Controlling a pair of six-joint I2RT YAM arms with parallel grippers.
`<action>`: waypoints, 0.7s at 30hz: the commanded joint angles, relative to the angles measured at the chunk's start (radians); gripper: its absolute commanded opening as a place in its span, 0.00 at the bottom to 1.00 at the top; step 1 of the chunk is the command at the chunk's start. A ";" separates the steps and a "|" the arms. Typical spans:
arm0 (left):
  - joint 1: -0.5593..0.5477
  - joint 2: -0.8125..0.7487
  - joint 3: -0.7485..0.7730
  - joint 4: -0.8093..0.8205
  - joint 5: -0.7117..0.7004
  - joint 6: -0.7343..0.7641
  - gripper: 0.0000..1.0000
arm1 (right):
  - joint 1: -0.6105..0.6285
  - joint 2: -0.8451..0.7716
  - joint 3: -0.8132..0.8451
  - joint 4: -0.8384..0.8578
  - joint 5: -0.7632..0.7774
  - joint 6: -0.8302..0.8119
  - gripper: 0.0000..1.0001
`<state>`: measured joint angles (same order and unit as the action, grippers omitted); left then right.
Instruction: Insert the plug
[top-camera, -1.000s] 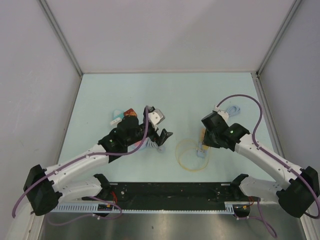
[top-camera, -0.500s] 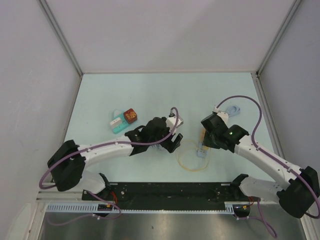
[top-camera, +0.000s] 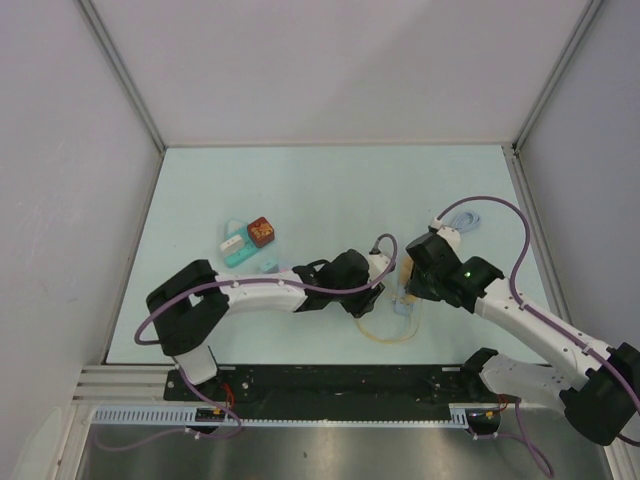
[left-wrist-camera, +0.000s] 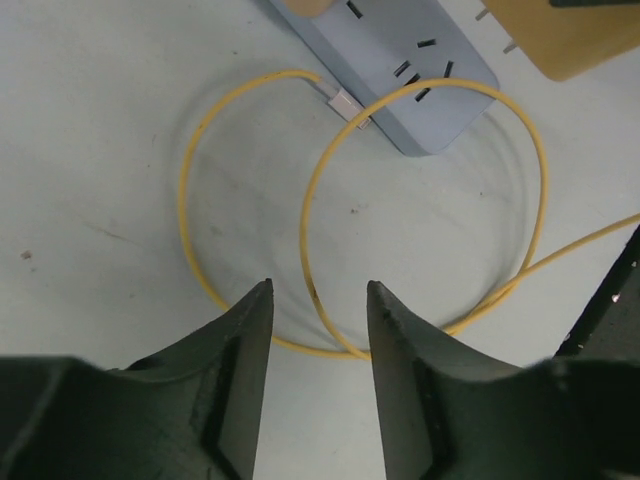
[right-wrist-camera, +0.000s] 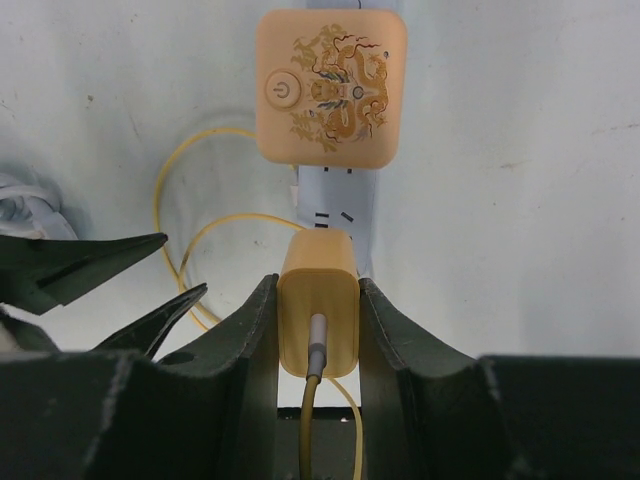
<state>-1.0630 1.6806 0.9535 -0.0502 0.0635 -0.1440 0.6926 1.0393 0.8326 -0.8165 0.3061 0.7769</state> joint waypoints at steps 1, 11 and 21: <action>-0.006 0.054 0.070 -0.013 0.022 -0.023 0.43 | 0.008 -0.019 -0.001 0.036 0.013 0.021 0.00; -0.006 0.058 0.062 -0.104 0.029 -0.019 0.03 | 0.010 -0.010 -0.001 0.042 0.010 0.005 0.00; -0.009 -0.156 -0.073 -0.283 0.104 -0.025 0.08 | 0.012 0.051 -0.001 0.037 0.007 -0.005 0.00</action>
<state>-1.0649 1.6085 0.8955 -0.2562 0.1089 -0.1593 0.6975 1.0698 0.8314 -0.8005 0.2985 0.7769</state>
